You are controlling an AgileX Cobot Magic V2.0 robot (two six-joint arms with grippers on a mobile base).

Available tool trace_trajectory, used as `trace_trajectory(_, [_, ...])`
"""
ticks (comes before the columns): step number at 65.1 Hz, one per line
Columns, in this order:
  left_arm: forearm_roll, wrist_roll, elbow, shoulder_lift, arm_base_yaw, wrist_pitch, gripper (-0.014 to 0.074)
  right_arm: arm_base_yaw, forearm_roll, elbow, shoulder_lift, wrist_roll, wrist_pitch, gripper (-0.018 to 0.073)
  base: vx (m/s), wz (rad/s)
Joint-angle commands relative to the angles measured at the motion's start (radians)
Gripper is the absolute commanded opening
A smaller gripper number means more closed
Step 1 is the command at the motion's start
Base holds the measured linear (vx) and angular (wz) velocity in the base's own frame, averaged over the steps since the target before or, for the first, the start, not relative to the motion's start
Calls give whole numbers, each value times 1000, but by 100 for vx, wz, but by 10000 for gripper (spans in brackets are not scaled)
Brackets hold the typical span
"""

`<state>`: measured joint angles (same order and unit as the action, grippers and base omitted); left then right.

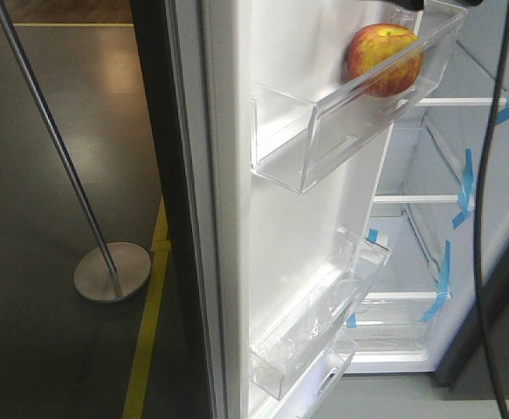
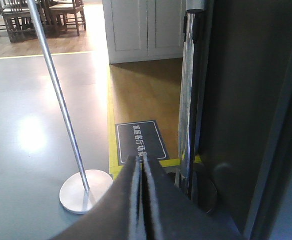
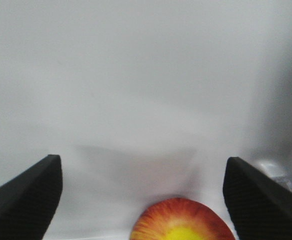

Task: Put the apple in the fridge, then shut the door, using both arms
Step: 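Lower the apple into the upper clear door bin and open the right gripper, then raise the open right gripper away from the apple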

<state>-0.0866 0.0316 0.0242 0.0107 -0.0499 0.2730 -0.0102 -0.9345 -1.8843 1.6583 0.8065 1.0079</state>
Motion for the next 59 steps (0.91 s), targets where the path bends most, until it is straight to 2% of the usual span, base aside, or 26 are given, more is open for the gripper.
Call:
trace_trajectory(1, [-10, -1, -18, 16, 2, -69, -7, -1, -56, -27, -104, -1, -43, 516, 0, 0])
trace_trajectory(7, [-10, -1, -18, 16, 2, -69, -7, -3, -50, -27, -165, -13, -37, 379, 0, 0])
trace_trajectory(19, [-10, 6, -18, 16, 2, -69, -7, -3, -23, -26, -291, -13, 17, -13, 0, 0])
trace_trajectory(28, [-10, 6, -18, 16, 2, -69, -7, -3, 37, -23, -387, -32, 73, -5, 0, 0])
trace_trajectory(38, [-10, 6, -18, 16, 2, -69, -7, -3, 211, -14, -482, -145, 143, -4, 0, 0])
trace_trajectory(41, [-10, 6, -18, 16, 2, -69, -7, -3, 237, 17, -522, -154, 140, -4, 0, 0])
trace_trajectory(50, [-10, 6, -18, 16, 2, -69, -7, -3, 268, 229, -661, -134, 43, -4, 0, 0])
trace_trajectory(59, [-10, 6, -18, 16, 2, -78, -7, -3, 257, 547, -835, -125, -89, -4, 0, 0])
